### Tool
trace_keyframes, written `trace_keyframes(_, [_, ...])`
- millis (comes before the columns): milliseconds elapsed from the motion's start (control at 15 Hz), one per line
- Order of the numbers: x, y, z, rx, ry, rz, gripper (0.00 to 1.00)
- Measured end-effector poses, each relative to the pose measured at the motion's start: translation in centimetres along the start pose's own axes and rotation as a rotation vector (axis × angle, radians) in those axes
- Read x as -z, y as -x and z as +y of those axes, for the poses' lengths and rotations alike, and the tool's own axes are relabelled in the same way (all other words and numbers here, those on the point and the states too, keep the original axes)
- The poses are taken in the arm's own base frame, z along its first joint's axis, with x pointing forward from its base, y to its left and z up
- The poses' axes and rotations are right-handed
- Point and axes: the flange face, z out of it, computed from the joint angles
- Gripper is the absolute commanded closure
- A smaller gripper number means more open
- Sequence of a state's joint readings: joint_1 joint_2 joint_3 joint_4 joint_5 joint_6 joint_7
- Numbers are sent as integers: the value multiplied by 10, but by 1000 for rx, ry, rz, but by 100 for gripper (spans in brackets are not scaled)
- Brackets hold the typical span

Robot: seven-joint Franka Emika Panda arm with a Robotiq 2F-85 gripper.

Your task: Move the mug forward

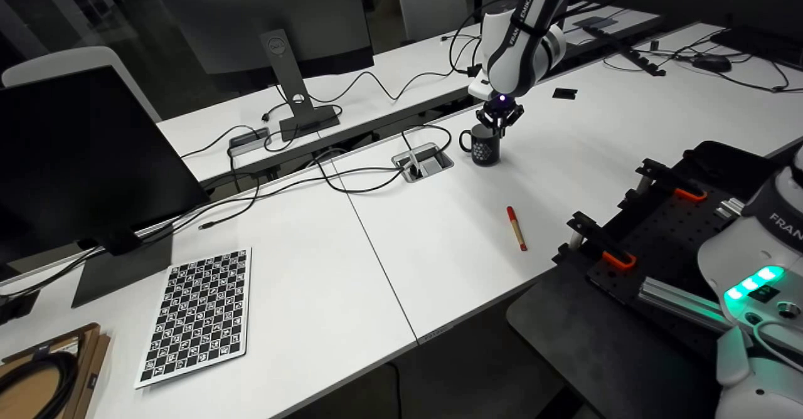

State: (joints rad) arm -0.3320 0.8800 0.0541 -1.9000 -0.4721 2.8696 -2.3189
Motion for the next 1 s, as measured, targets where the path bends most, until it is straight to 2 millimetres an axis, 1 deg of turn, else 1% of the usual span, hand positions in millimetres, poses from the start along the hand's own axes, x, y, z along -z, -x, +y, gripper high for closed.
trace_keyframes(133, [-3,0,0,-2,0,2,98])
trace_keyframes(200, [-4,0,0,-4,0,4,66])
trace_keyframes(267, [-5,0,0,-7,1,6,64])
trace_keyframes(333, [-6,0,0,-10,2,7,58])
trace_keyframes(400, [-5,0,0,-12,3,6,51])
trace_keyframes(467, [-4,1,1,-14,5,4,42])
trace_keyframes(533, [-3,2,1,-15,7,1,36])
trace_keyframes(800, [5,8,2,-15,22,-28,6])
trace_keyframes(867, [10,9,1,-13,26,-41,1])
trace_keyframes(1000, [19,11,0,-8,30,-68,0])
